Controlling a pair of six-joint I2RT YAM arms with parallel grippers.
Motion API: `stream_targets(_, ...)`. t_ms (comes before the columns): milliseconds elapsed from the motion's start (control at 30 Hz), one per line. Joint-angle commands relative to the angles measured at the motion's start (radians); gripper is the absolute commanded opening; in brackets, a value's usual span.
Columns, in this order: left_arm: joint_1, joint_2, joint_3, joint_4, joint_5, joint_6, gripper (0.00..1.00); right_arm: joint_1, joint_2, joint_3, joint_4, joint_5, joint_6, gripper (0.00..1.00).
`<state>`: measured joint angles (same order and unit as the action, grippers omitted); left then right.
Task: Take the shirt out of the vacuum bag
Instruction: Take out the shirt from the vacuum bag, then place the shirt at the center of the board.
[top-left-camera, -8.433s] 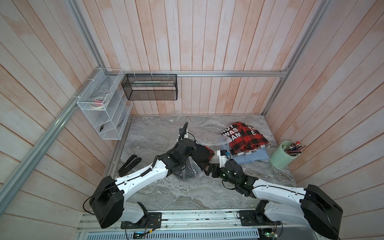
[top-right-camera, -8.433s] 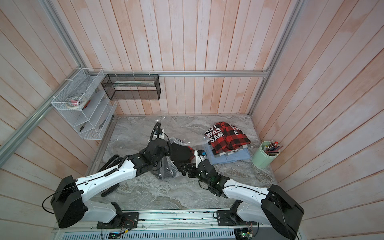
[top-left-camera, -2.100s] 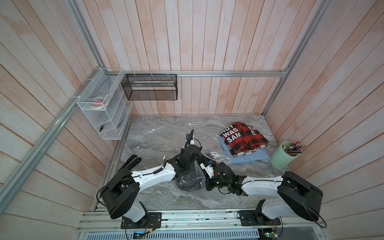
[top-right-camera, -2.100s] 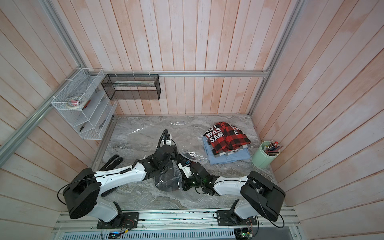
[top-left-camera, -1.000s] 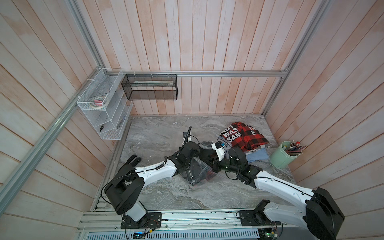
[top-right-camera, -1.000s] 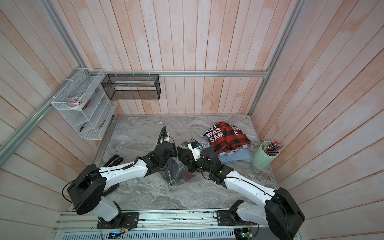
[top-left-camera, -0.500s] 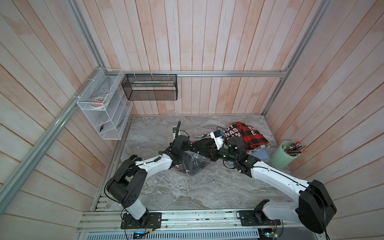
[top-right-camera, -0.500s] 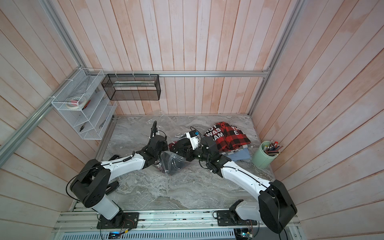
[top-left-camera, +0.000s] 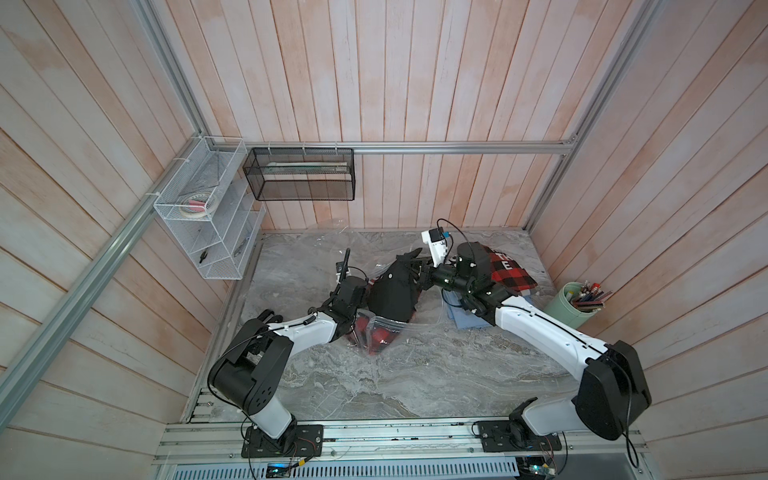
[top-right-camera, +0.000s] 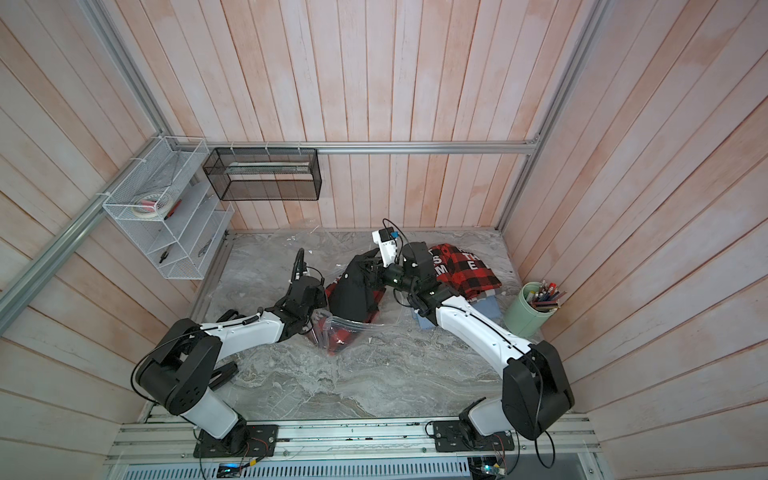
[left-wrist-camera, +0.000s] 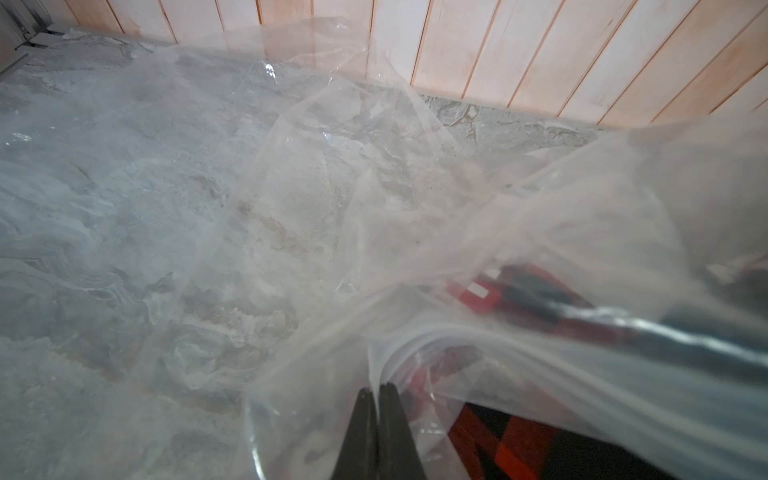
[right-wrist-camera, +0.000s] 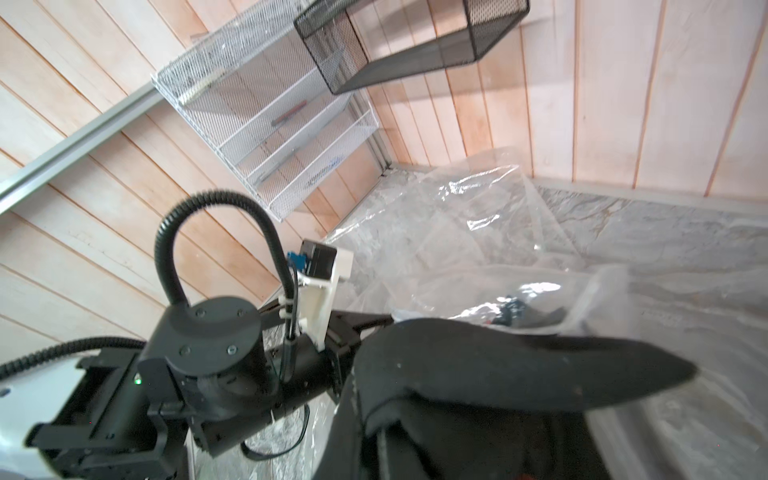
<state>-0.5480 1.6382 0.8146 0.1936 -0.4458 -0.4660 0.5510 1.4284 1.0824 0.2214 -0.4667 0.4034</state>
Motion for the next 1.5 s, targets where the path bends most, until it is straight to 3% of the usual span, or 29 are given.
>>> stream_targets(0,0.007,-0.018,-0.03,-0.003,-0.006,0.016,0.0,-0.055,-0.023,0.096,0.064,-0.024,0.023,0.0)
stream_targets(467,0.006,0.021,-0.043,0.005,-0.001,0.0,0.0,-0.255,-0.118,0.176,0.084,-0.107,0.12,0.0)
stream_targets(600,0.007,0.03,-0.041,0.004,0.003,-0.006,0.0,-0.279,-0.143,0.192,0.042,-0.052,0.086,0.0)
stream_targets(900,0.006,0.038,-0.044,0.005,0.006,-0.01,0.0,-0.44,-0.155,0.198,0.098,-0.037,0.171,0.0)
stream_targets(1100,0.006,0.044,-0.046,0.013,0.014,-0.014,0.0,-0.485,-0.129,0.215,0.074,0.071,0.094,0.0)
stream_targets(1467,0.007,0.057,-0.046,0.01,0.034,-0.024,0.0,-0.573,0.062,0.228,0.192,0.066,0.117,0.0)
